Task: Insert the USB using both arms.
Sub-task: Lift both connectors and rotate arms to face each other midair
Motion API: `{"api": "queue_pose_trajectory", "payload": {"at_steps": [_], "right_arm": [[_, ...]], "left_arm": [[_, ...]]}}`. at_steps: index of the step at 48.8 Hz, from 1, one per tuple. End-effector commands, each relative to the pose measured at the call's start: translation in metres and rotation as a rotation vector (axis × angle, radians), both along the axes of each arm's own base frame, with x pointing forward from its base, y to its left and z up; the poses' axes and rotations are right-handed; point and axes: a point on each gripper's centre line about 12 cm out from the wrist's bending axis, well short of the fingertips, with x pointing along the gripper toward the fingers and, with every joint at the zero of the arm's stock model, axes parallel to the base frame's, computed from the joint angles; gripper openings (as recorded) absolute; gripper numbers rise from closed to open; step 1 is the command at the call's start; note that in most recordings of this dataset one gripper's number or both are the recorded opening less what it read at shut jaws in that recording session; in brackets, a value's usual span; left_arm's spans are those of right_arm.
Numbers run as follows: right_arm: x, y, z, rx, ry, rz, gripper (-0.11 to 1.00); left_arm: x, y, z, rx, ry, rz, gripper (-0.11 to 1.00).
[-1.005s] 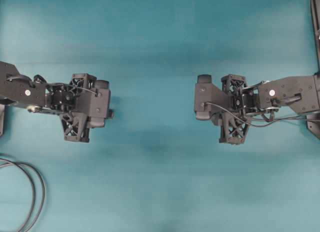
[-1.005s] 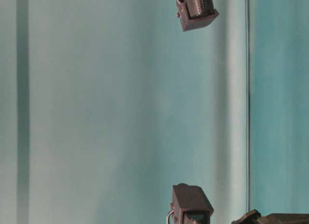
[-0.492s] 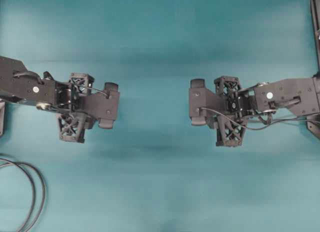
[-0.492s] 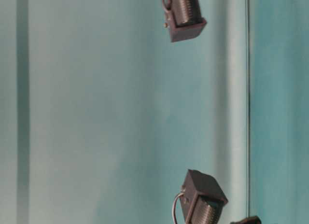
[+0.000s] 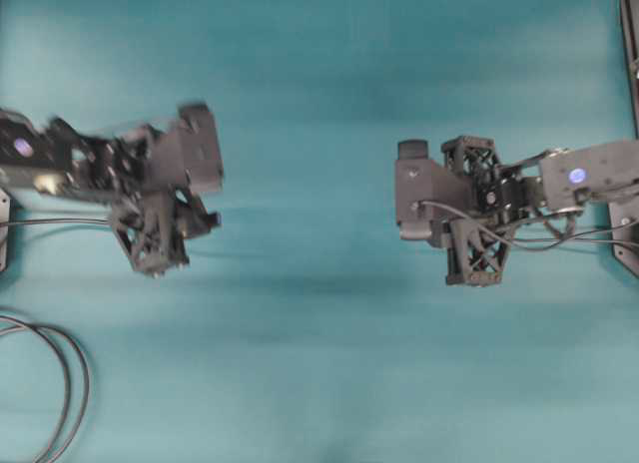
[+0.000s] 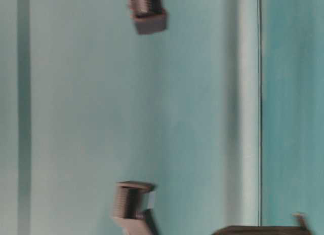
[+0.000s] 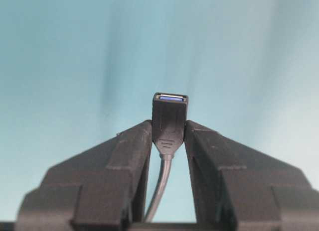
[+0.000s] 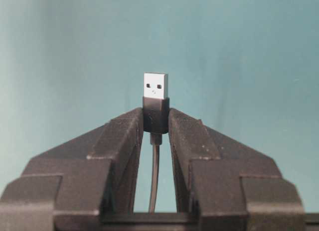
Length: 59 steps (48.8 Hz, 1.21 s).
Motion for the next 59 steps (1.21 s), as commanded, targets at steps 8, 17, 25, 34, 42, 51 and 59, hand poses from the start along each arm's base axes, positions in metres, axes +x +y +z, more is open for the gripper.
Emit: {"api": "queue_pose_trajectory", "payload": {"at_steps": [8, 17, 25, 34, 42, 51, 59], "right_arm": [[0.003, -0.008, 0.041, -0.102, -0.121, 0.059, 0.19], [0.011, -0.029, 0.063, -0.269, -0.15, 0.093, 0.19], [0.018, -0.039, 0.078, -0.44, -0.164, 0.164, 0.19], [0.022, -0.037, 0.089, -0.653, -0.15, 0.29, 0.19], [0.017, -0.033, 0.095, -0.824, -0.078, 0.326, 0.19], [0.012, -0.019, 0.094, -0.999, -0.081, 0.349, 0.19], [0.019, -0.009, 0.09, -1.053, -0.129, 0.319, 0.19]], "left_arm": [[-0.013, 0.009, 0.053, -0.124, -0.06, 0.012, 0.23], [-0.015, 0.027, 0.066, -0.317, -0.095, -0.014, 0.23], [-0.016, 0.042, 0.063, -0.598, -0.17, -0.029, 0.23], [-0.006, 0.054, 0.052, -0.823, -0.267, -0.025, 0.23], [0.007, 0.059, 0.044, -0.937, -0.286, -0.041, 0.23], [0.023, 0.064, 0.043, -1.035, -0.282, -0.078, 0.23], [0.036, 0.07, 0.044, -1.075, -0.287, -0.102, 0.23]]}}
